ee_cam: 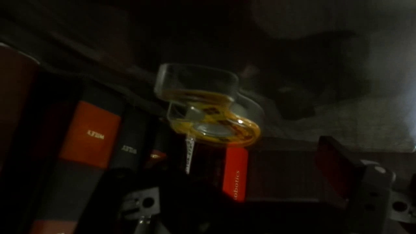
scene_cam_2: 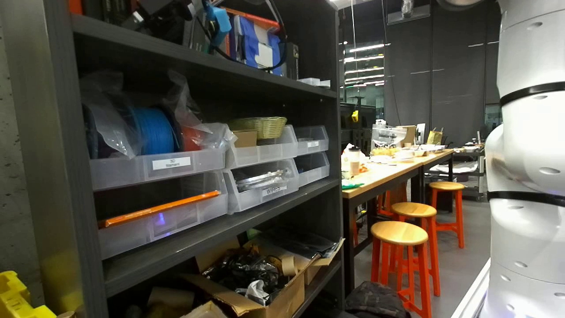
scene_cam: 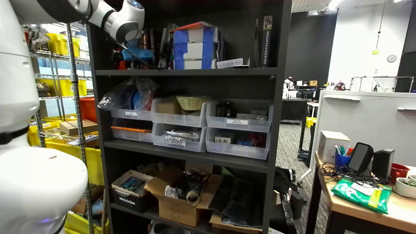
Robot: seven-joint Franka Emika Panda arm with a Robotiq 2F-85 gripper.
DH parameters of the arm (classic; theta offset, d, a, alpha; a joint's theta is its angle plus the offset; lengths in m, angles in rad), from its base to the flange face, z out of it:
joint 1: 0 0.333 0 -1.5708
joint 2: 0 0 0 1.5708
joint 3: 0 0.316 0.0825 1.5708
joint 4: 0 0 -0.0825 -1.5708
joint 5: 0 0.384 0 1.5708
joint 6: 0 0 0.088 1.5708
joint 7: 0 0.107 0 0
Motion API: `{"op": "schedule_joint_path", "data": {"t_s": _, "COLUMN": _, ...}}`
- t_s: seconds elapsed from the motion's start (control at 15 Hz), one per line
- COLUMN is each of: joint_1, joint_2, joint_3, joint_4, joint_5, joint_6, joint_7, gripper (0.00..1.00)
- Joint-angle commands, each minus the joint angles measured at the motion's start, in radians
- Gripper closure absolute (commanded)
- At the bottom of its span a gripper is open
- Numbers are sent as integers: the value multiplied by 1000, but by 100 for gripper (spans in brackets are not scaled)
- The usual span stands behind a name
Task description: Remove the silver object from the top left and put it in the basket on the second shelf from the top
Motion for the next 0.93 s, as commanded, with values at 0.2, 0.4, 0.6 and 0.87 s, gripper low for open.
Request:
{"op": "schedule_joint_path", "data": {"t_s": 0.2, "joint_1": -33, "joint_2": -5, "joint_3": 5, "joint_4": -5, "joint_5": -28, "joint_6": -45, "joint_7": 25, "gripper": 0}}
{"op": "schedule_joint_path", "data": {"t_s": 0.4, "joint_1": -34, "joint_2": -5, "joint_3": 5, "joint_4": -14, "joint_5": -30, "joint_6": -61, "joint_7": 36, "gripper": 0}}
{"op": "schedule_joint_path", "data": {"t_s": 0.6, "joint_1": -35, "joint_2": -7, "joint_3": 4, "joint_4": -16, "joint_5": -35, "joint_6": -74, "joint_7": 44, "gripper": 0}}
{"op": "schedule_joint_path", "data": {"t_s": 0.87, "joint_1": -36, "joint_2": -12, "joint_3": 3, "joint_4": -18, "joint_5": -27, "joint_6": -81, "joint_7": 39, "gripper": 38}}
